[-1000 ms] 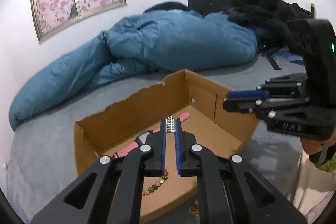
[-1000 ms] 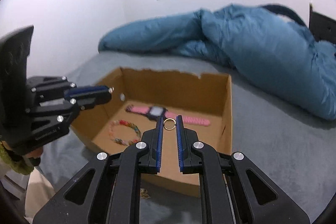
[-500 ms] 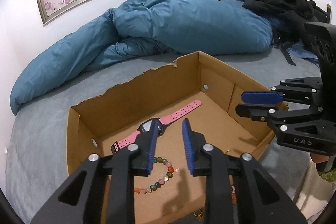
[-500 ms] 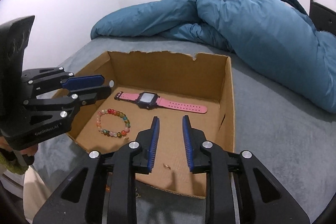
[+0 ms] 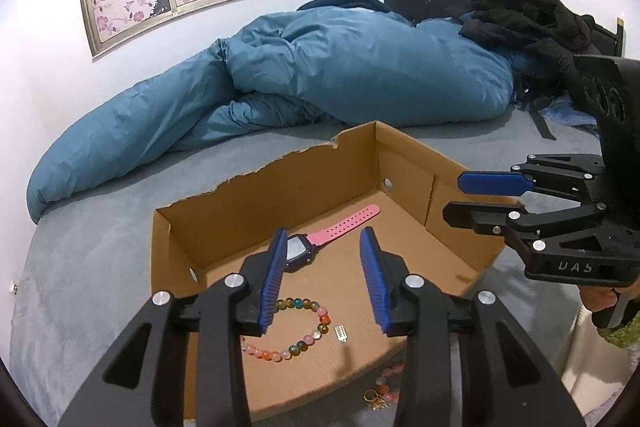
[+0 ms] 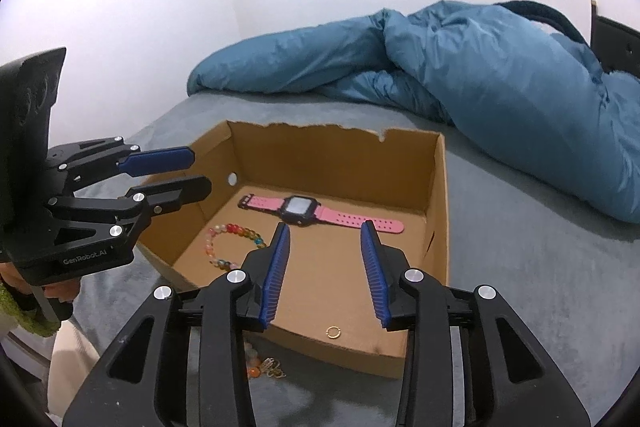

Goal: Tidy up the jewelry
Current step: 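Withdraw both tools from the box back to the jewelry on the bed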

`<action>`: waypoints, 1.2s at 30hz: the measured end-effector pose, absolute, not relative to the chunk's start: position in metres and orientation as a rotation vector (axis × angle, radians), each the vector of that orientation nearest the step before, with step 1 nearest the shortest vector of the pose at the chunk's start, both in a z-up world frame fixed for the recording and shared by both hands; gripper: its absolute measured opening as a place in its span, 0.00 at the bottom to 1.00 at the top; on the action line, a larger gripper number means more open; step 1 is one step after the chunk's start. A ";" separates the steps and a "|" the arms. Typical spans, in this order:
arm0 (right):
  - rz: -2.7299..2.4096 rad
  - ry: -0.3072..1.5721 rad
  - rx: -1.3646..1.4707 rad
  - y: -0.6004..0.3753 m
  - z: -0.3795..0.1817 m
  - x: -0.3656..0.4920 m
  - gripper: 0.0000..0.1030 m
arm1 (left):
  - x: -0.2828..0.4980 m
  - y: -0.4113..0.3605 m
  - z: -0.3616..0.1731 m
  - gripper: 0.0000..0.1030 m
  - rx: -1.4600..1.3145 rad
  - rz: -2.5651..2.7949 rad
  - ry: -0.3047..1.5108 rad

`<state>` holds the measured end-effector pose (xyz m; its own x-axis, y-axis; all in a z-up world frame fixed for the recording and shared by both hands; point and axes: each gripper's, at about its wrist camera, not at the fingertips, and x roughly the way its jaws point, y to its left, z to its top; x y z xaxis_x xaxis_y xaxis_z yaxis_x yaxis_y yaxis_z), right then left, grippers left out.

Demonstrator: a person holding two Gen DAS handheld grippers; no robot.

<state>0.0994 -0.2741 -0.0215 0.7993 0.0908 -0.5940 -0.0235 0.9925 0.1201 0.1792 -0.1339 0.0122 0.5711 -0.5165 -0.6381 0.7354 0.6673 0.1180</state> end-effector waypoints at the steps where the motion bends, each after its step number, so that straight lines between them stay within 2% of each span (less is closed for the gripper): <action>1: 0.068 0.634 0.113 -0.274 -0.020 0.097 0.36 | 0.176 -0.132 0.014 0.36 0.391 -0.758 0.602; 23: 0.231 0.552 0.113 -0.251 -0.006 0.042 0.37 | 0.110 -0.081 0.031 0.37 0.343 -0.813 0.580; 31: 0.268 0.583 0.077 -0.252 -0.020 0.017 0.37 | 0.082 -0.068 0.015 0.37 0.358 -0.860 0.601; 36: 0.261 0.676 0.080 -0.257 -0.045 0.013 0.36 | 0.071 -0.071 -0.011 0.37 0.375 -0.903 0.653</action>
<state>0.0131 -0.2572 -0.0453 0.7488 0.2643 -0.6078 -0.2126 0.9644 0.1574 0.0708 -0.0705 -0.0107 0.4476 -0.5998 -0.6632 0.8176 0.5749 0.0319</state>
